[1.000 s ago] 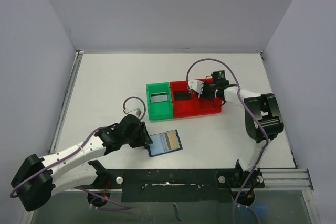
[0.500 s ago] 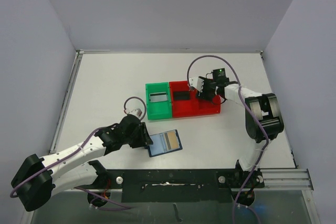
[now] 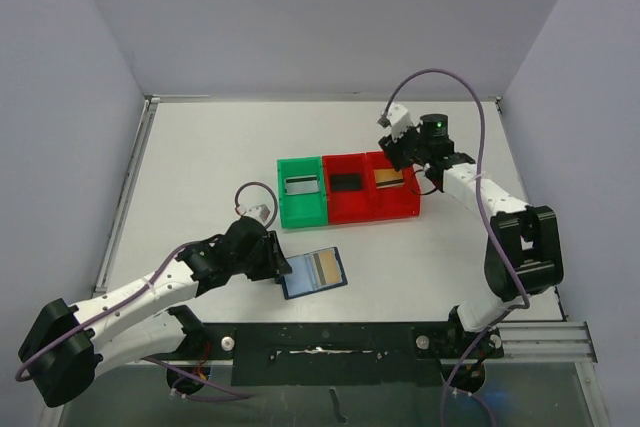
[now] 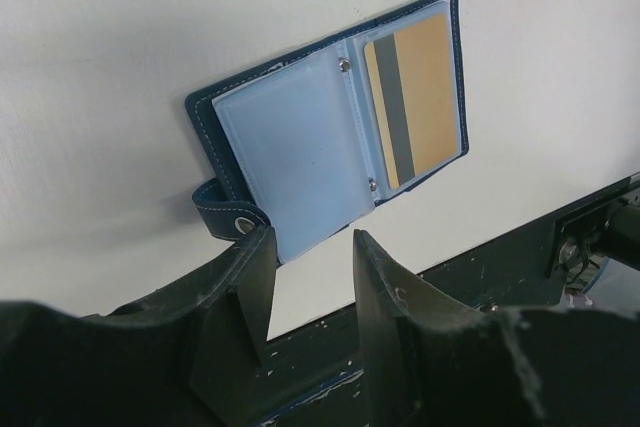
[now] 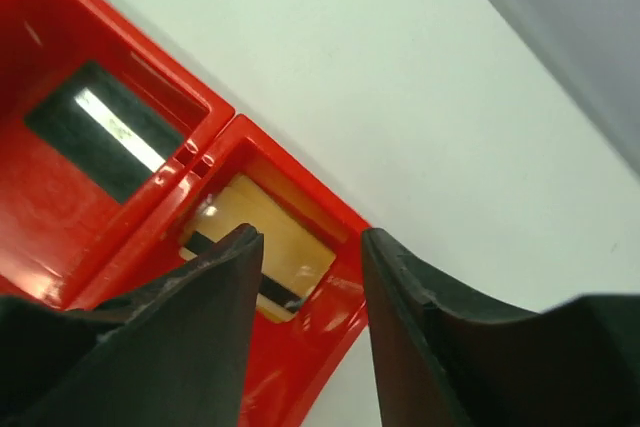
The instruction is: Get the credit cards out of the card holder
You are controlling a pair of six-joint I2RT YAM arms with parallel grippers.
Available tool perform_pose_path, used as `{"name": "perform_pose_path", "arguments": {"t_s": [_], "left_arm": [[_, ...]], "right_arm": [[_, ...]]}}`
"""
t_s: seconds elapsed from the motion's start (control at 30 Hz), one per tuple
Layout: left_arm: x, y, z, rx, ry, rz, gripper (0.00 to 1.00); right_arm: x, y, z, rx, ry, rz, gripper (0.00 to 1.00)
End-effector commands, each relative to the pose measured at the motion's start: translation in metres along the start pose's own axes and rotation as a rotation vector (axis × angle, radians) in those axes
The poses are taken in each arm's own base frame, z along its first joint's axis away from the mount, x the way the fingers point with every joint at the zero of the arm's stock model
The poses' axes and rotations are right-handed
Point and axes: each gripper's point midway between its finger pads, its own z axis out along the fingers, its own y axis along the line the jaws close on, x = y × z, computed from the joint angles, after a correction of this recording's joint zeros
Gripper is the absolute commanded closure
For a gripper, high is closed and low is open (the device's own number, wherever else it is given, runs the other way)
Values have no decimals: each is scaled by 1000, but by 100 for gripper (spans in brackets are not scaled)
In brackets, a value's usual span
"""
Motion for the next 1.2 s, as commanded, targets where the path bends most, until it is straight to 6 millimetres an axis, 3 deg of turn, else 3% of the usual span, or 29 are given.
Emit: {"name": "perform_pose_path", "arguments": {"t_s": [0.0, 0.1, 0.2, 0.5, 0.7, 1.17], "left_arm": [[-21, -23, -8, 64, -61, 10, 65], [-21, -24, -6, 60, -55, 15, 65], [-20, -24, -5, 60, -51, 17, 65], [-20, -24, -6, 64, -56, 12, 65], [-20, -23, -6, 62, -58, 12, 65], [-19, -20, -10, 58, -63, 8, 65]], "right_arm": [[-14, -10, -25, 188, -55, 561, 60], [5, 5, -27, 216, 57, 834, 67], [29, 21, -24, 223, 192, 950, 86], [53, 44, -9, 230, 298, 974, 89], [58, 55, 10, 206, 360, 950, 89], [70, 63, 38, 253, 445, 885, 88]]}}
